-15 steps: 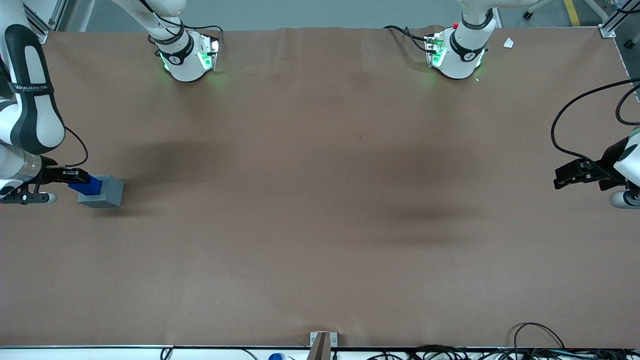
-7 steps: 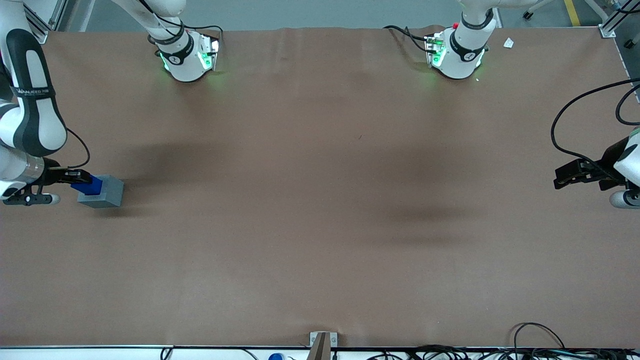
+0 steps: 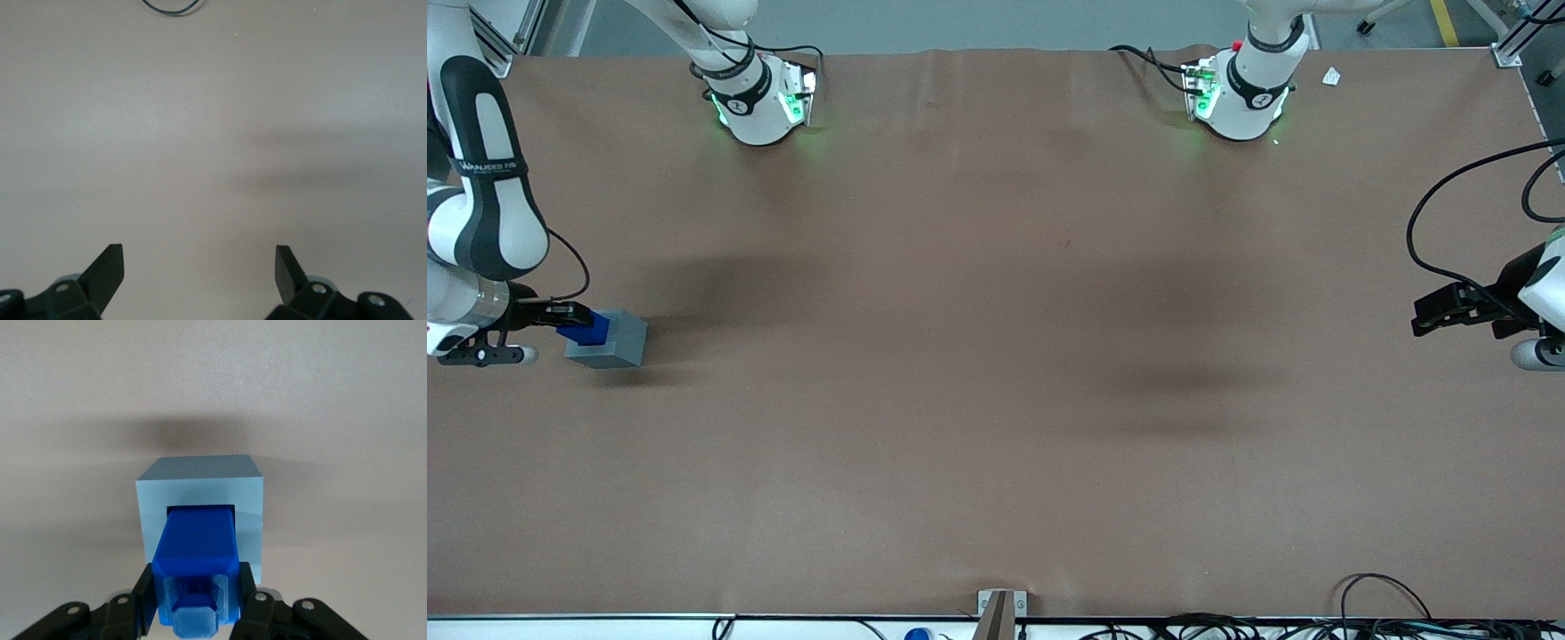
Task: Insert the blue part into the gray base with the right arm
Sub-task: 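Align the blue block over the base opening and lower it in, then open the right gripper and raise it away from the base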
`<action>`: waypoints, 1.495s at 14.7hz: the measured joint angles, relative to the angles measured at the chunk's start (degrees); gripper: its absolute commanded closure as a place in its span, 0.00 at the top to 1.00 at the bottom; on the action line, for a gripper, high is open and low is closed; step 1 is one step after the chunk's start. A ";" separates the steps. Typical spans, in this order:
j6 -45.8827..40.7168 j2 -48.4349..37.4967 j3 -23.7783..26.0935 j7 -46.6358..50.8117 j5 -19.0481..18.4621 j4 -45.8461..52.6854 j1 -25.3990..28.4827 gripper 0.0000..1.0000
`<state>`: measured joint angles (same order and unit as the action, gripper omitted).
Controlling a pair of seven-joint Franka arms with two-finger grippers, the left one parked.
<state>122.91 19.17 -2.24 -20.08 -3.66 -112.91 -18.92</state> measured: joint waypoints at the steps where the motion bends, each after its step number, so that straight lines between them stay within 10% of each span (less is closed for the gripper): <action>1: 0.00 0.14 0.00 0.00 0.00 0.00 0.00 1.00; 22: -30.57 -15.74 1.74 13.43 3.53 17.45 12.33 1.00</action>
<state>92.34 3.42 -0.50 -6.65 -0.12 -95.46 -6.59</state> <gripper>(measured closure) 0.000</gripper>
